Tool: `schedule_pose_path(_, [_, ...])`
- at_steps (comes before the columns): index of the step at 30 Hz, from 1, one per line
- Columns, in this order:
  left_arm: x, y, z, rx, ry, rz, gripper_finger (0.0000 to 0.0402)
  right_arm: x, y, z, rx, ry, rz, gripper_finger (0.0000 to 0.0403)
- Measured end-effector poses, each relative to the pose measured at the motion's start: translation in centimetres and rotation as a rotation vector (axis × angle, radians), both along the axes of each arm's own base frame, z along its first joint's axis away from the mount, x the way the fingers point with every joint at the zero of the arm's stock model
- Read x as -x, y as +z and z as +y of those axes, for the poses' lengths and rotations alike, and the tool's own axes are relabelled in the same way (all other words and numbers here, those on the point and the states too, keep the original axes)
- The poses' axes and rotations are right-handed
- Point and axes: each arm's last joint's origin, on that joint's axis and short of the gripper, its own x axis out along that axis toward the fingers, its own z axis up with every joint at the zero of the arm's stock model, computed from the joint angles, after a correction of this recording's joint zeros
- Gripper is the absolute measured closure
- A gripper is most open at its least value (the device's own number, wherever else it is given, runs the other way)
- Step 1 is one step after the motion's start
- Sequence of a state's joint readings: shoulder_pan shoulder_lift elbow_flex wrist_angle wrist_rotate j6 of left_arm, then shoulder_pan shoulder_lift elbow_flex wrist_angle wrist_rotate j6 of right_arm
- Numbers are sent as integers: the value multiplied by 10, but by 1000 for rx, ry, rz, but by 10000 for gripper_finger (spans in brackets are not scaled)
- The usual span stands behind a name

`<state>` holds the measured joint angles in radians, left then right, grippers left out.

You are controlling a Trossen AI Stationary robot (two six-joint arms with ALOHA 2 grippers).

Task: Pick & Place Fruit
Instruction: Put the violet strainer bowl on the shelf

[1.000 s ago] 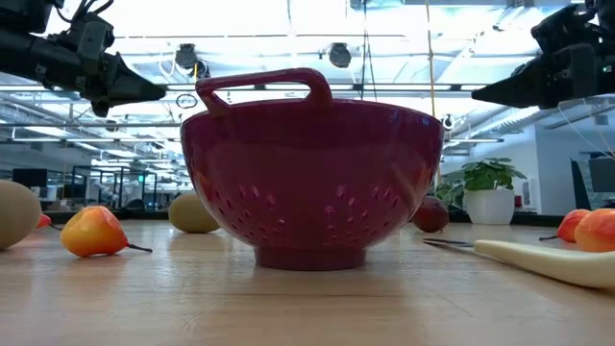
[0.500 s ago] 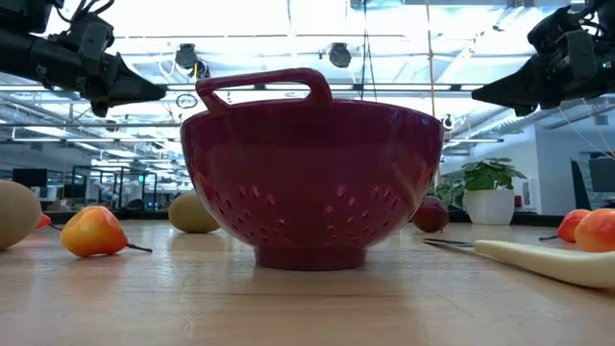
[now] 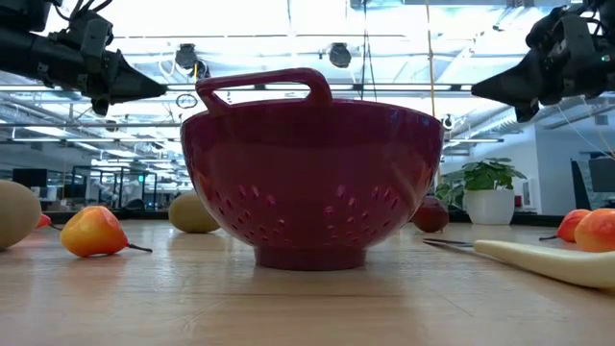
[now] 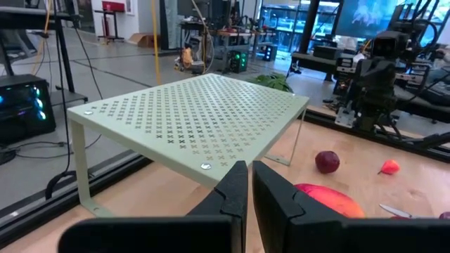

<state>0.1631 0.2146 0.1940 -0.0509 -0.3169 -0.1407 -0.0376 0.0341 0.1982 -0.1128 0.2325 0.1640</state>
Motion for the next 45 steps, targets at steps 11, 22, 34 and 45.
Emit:
schedule_pose_path(11, [0,-1,0,-4,0,8,380,-1,3,0,-99,0,-58,399])
schedule_pose_path(22, [0,-1,0,-2,-3,7,380,-11,-5,3,-92,130,57,399])
schedule_pose_path(34, [-2,1,-3,67,-104,-41,380,-17,-10,5,-96,176,122,399])
schedule_pose_path(45, [-18,25,-11,30,-175,-51,384,-17,-10,5,-74,176,128,399])
